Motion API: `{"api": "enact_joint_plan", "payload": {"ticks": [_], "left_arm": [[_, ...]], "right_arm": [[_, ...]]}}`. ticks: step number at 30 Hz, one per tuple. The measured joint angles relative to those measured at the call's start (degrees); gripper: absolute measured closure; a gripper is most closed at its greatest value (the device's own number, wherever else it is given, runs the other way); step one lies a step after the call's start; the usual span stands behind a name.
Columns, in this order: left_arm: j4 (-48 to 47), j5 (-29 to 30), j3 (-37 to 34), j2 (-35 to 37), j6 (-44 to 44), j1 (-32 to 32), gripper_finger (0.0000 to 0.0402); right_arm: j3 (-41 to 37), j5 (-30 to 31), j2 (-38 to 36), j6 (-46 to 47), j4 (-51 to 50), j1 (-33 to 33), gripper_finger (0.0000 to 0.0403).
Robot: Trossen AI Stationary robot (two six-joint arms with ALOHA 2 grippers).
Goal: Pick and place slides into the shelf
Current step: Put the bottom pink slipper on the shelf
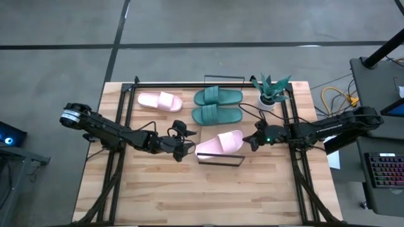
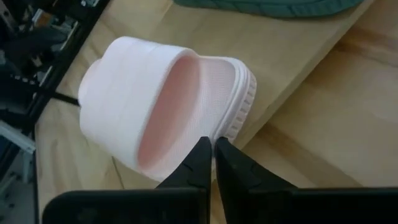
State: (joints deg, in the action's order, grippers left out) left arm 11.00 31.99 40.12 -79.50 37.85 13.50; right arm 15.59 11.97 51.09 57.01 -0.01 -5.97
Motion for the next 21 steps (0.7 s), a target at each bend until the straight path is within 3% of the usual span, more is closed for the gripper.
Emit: {"api": "enact_joint_plan", "payload": {"ticks": [11,21], "left_arm": [[0.00,0.02,0.00,0.00,0.02,0.00,0.0155],[0.02,0.02,0.00,0.00,0.02,-0.02,0.0155]], "right_arm": [[2.89,-5.87,-0.04,1.19,-5.88,-1.81,0.0395],[2.89,-6.17,-0.04,5.59,-6.30,-7.41,0.0395]]}}
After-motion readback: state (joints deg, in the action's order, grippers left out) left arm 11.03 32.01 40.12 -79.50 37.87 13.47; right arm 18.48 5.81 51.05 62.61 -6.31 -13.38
